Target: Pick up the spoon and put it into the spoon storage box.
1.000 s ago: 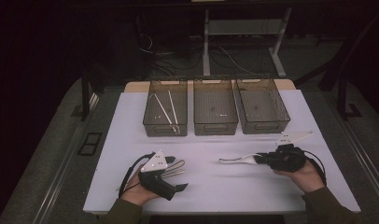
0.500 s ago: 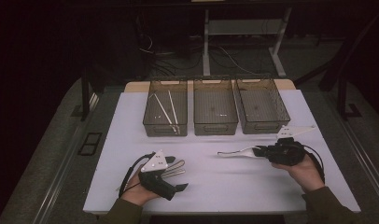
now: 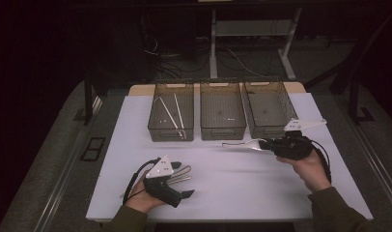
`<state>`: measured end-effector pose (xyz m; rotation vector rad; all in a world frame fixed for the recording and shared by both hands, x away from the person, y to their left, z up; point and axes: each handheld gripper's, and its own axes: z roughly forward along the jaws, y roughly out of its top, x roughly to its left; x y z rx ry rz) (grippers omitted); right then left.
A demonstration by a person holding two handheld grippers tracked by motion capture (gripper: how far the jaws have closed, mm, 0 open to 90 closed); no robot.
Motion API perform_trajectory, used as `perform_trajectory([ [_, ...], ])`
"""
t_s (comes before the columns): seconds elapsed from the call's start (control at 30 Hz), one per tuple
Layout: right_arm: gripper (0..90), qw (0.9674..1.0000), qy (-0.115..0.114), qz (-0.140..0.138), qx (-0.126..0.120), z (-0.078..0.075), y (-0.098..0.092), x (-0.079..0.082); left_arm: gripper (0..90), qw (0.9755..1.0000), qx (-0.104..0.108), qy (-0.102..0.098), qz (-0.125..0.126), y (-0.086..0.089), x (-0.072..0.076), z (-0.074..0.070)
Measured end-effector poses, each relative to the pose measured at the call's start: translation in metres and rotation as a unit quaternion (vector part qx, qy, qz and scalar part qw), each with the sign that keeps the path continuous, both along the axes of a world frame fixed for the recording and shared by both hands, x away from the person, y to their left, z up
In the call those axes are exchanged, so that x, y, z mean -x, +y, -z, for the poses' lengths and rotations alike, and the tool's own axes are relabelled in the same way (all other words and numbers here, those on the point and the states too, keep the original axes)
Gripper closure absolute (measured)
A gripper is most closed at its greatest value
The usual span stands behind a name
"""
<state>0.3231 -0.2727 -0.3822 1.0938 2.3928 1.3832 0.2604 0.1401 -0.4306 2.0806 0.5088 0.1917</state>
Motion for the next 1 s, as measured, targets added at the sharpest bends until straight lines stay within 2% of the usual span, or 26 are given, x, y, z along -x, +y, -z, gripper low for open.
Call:
perform_trajectory([
  [0.57,82.5,0.9998,-0.018,0.008,-0.006,-0.013,0.018,-0.016,0.2,1.0000,-0.001,-0.001,0.001,0.000,0.000,0.000],
  [1.0,82.6,0.9993,-0.034,0.016,-0.003,-0.018,0.037,-0.037,0.2,1.0000,0.002,-0.001,0.000,-0.001,0.001,0.000],
])
